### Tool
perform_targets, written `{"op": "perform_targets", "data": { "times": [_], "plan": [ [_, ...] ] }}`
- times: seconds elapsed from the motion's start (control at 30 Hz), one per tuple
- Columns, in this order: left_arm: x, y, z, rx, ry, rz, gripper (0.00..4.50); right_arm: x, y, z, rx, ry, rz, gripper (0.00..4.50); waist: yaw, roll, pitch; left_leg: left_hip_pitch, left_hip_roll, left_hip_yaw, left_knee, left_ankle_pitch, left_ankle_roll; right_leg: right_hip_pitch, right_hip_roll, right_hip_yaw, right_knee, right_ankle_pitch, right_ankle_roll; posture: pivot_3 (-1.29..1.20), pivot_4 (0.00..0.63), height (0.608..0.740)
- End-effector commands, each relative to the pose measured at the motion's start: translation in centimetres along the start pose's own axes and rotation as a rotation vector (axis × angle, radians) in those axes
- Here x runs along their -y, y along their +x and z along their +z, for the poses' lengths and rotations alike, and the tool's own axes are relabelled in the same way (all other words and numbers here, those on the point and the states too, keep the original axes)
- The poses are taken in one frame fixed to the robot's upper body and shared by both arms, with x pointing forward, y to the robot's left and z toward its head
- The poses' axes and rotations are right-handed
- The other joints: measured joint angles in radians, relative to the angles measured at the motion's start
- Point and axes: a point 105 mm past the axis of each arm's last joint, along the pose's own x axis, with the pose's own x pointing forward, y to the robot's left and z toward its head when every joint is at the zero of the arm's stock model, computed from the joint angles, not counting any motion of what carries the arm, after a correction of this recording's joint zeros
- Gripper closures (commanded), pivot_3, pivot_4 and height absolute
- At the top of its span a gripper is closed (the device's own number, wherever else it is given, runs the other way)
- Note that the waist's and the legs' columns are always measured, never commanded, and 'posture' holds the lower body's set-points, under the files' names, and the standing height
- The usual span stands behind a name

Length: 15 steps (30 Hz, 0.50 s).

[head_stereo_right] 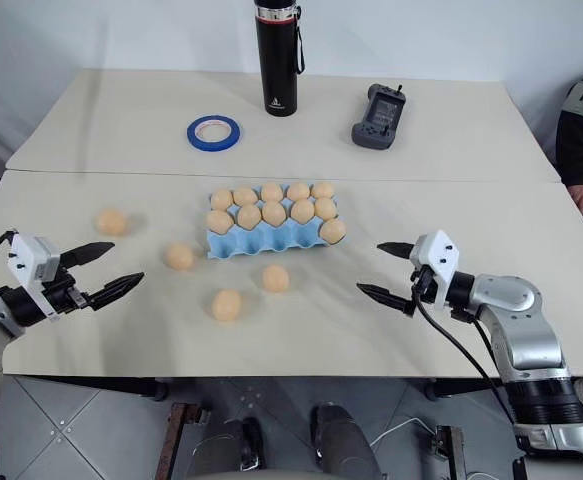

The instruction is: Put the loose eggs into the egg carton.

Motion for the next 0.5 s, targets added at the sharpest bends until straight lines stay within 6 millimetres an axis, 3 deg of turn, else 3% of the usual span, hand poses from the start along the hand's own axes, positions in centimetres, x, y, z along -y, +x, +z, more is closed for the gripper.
{"op": "perform_targets", "data": {
  "times": [0.03,0.5],
  "plan": [
    [-0.15,-0.02,1.59,0.054,0.051,0.002,0.02,0.61,-0.47,0.81,0.017,-0.045,-0.024,0.0,0.0,0.0,0.0,0.0,0.0,0.0,0.0,0.0,0.0,0.0,0.0,0.0,0.0,0.0,0.0,0.0,0.15,0.74],
    [-0.49,0.35,1.66,0.043,0.027,0.042,0.02,1.24,-0.58,1.26,0.022,-0.049,-0.045,0.0,0.0,0.0,0.0,0.0,0.0,0.0,0.003,0.0,0.0,0.0,0.0,0.0,0.002,0.0,0.0,0.0,0.15,0.74]
  ]
}}
